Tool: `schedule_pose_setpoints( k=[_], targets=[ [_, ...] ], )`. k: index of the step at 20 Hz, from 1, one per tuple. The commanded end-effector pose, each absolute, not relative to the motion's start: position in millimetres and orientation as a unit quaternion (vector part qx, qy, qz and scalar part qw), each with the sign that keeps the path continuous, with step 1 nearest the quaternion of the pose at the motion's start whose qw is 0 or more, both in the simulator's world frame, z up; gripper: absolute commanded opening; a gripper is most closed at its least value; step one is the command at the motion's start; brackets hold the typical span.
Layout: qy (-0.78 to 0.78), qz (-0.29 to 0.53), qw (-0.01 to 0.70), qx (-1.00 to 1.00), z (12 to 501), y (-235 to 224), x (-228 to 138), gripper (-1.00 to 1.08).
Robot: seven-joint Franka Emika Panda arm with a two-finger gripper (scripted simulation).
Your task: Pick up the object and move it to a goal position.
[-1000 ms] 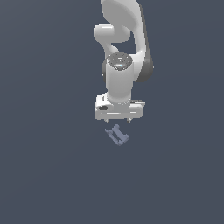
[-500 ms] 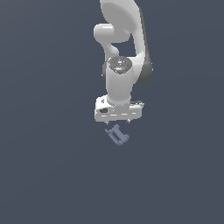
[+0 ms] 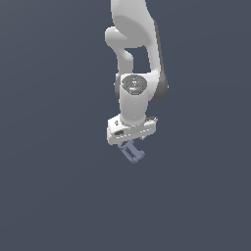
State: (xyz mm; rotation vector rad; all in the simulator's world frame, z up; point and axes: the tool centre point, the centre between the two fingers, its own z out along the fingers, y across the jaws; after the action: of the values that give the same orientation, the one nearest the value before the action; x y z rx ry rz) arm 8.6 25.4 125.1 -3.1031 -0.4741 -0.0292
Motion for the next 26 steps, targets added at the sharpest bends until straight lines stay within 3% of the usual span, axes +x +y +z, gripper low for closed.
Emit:
schedule_pose_setpoints(
  k=[1,13,26],
  targets=[
    [-0.188,-0.007,0.000,-0.982,114,25,9,1.00],
    [-0.310,-0.001,-0.001,-0.951,78,25,8,1.00],
    [-0.326,0.000,0.000,-0.945,64,25,8,1.00]
  ],
)
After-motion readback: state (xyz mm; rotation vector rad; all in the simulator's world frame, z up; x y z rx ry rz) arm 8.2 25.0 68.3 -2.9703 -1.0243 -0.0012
